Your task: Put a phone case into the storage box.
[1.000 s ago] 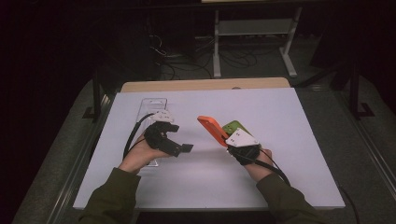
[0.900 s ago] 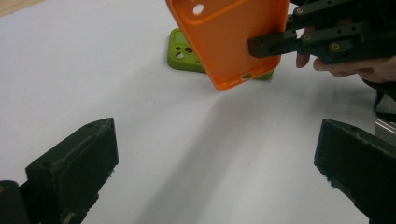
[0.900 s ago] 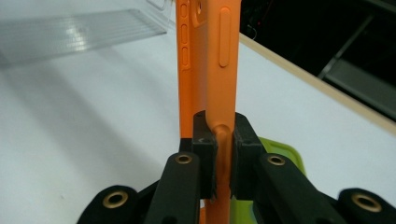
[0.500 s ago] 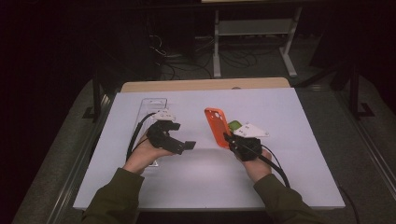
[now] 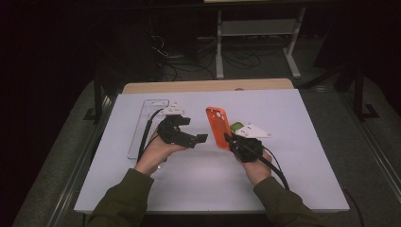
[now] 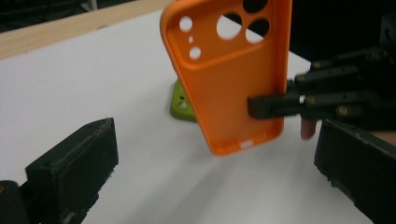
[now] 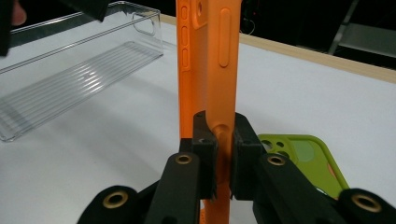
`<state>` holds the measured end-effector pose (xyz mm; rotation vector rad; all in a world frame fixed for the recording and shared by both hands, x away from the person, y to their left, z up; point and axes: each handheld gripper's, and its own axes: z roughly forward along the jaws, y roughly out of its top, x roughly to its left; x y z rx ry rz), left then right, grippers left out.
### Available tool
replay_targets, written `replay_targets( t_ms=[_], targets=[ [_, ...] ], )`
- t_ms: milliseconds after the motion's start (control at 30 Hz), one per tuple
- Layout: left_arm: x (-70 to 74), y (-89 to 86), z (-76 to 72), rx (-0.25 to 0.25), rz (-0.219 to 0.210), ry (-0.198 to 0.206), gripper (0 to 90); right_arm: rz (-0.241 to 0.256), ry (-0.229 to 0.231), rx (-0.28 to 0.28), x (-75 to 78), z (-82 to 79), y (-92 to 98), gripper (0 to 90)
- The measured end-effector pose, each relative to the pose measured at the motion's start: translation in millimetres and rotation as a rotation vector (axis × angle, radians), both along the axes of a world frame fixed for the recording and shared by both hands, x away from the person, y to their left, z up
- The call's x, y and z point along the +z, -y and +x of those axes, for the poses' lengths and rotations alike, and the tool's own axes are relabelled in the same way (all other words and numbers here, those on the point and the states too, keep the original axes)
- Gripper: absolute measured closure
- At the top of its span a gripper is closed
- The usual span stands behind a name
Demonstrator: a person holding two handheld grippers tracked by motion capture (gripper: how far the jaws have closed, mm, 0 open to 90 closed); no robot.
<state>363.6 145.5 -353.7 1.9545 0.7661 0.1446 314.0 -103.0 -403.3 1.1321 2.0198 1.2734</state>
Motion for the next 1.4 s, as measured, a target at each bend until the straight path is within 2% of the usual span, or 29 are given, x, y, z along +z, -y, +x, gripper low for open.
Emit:
replay_targets(
  t_ms=[67,167,300,500,733,800,833,967,1333,1400],
  targets=[
    [0.8,0.7,0.8,0.006,-0.003,0.001,0.0,-0.002,0.001,0.0,0.0,0.0,-0.4,81.9],
    [4.3,5.5,6.0,0.024,-0.034,0.015,0.0,0.004,0.002,0.002,0.1,-0.4,-3.4,81.9],
    [7.0,11.2,8.0,0.022,-0.049,0.019,0.0,0.01,-0.008,0.004,1.3,-2.2,-6.7,81.9],
    [8.8,22.2,10.6,0.013,-0.046,0.034,0.0,0.005,-0.003,0.013,1.2,-2.9,-8.3,81.8],
    [5.8,32.8,13.6,0.015,-0.053,0.028,0.0,0.015,-0.006,0.014,2.1,-4.2,-9.5,81.9],
    [4.6,37.6,15.1,0.013,-0.059,0.032,0.0,0.016,0.009,0.022,2.6,-4.1,-9.5,81.9],
    [4.7,39.2,15.3,0.012,-0.061,0.031,0.0,0.025,-0.005,0.018,3.1,-5.1,-10.4,81.8],
    [4.3,44.6,15.9,0.017,-0.071,0.036,0.0,0.025,-0.007,0.019,3.2,-5.9,-11.0,81.8],
    [3.3,47.8,16.3,0.044,-0.082,0.029,0.5,0.014,-0.004,0.026,1.3,-5.9,-12.8,81.7],
    [3.4,47.4,16.5,0.043,-0.096,0.026,0.5,0.015,-0.003,0.025,0.6,-5.8,-13.5,81.7]
  ],
)
